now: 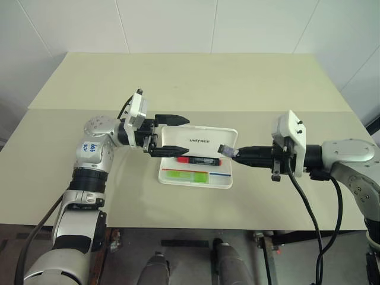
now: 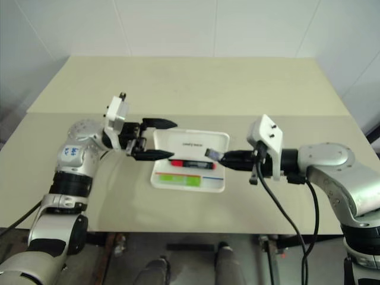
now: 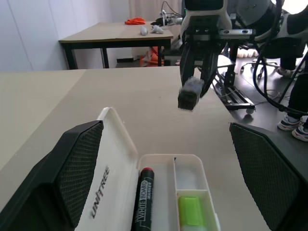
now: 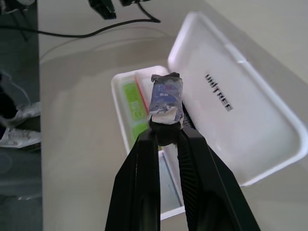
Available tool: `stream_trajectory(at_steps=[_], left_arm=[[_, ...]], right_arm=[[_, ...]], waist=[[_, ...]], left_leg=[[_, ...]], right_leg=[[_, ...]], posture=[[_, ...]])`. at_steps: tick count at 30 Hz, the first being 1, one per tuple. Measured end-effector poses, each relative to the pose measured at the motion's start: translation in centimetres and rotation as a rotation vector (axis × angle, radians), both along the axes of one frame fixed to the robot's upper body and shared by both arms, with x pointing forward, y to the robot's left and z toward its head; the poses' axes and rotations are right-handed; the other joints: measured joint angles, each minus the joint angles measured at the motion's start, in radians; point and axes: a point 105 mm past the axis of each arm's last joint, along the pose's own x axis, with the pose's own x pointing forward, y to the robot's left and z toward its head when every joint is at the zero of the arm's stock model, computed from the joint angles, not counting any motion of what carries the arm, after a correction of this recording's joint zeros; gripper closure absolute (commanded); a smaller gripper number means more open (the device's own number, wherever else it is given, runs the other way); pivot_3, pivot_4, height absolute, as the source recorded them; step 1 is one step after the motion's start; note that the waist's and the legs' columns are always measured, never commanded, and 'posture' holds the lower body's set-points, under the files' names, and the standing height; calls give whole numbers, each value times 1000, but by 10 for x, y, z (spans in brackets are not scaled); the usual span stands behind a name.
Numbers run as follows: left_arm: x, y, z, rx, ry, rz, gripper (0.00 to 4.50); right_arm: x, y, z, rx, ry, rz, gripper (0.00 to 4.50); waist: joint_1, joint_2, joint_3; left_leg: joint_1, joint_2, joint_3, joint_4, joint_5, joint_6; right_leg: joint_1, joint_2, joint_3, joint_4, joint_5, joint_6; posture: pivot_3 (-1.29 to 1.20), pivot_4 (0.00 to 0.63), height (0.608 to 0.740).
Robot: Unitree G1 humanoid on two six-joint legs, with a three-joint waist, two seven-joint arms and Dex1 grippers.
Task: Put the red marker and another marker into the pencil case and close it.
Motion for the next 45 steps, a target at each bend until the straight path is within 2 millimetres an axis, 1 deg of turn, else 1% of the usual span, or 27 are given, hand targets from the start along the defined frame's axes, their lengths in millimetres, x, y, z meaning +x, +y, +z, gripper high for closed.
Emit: stream_trajectory(at_steps=[2, 5, 9, 11, 15, 22, 26, 30, 40, 42, 44, 45], left_arm=[[-8, -1, -4, 0, 5, -21, 0], [-17, 2, -15, 31, 23, -33, 0], [-25, 6, -27, 59, 49, -30, 0], [-30, 13, -32, 90, 50, -25, 0], [-34, 21, -37, 119, 50, -8, 0], [-34, 40, -33, 115, 31, 53, 0], [-37, 49, -38, 110, 53, 71, 0], [-39, 55, -37, 115, 53, 80, 0], [-38, 55, -38, 99, 46, 93, 0], [-37, 55, -37, 94, 44, 97, 0], [-37, 55, -37, 92, 43, 99, 0], [-37, 55, -37, 92, 42, 101, 0]], right_arm=[[-4, 4, -14, -33, 35, 37, 4258], [-4, 7, -24, -68, 43, 79, 4258], [2, 5, -37, -104, 54, 86, 4258], [10, 9, -38, -105, 40, 93, 4258], [22, 10, -43, -118, 36, 91, 4258], [29, 7, -48, -131, 41, 110, 4258], [31, 4, -50, -140, 45, 114, 4258], [34, 2, -54, -143, 53, 112, 4258], [37, 10, -63, -145, 68, 137, 4258], [39, 10, -65, -145, 69, 132, 3514], [40, 10, -65, -151, 65, 130, 2988], [40, 10, -65, -152, 63, 131, 2592]], waist=[[-1, 0, 0], [-3, 0, 0], [0, 0, 0], [-3, 0, 0], [-1, 0, 0], [-1, 0, 0], [-2, 0, 0], [-3, 0, 0], [-3, 0, 0], [-2, 0, 0], [-2, 0, 0], [-2, 0, 0]], left_leg=[[0, 0, 0, 0, 0, 0], [1, 0, 1, 0, 0, 0], [1, 0, 0, 2, 0, 0], [1, 0, 1, 3, 0, 0], [1, 0, 1, 2, 0, 0], [0, 1, 1, 2, 0, 0], [0, 1, 1, 1, 0, 0], [1, 1, 1, 1, 0, 1], [1, 1, 1, 1, 0, 1], [1, 1, 1, 1, 0, 1], [1, 1, 1, 1, 0, 0], [1, 1, 1, 1, 0, 0]], right_leg=[[0, 0, 0, 0, 0, 0], [0, 0, 0, 1, 0, 0], [0, 0, 0, 0, 0, -1], [0, 0, 0, 0, 0, -1], [0, 0, 0, 0, -1, -2], [0, 0, 0, 0, -1, -2], [0, 0, 0, 0, -1, -2], [0, 0, 0, 1, -1, -2], [0, 0, 0, 1, -1, -2], [0, 0, 0, 1, -1, -2], [0, 0, 0, 1, -1, -2], [0, 0, 0, 1, -1, -2]], posture=[[0, 150, 740], [0, 150, 740], [0, 150, 740], [0, 150, 740], [0, 150, 740], [0, 150, 740], [0, 150, 740], [0, 150, 740], [0, 150, 740], [0, 150, 740], [0, 150, 740], [0, 150, 740]])
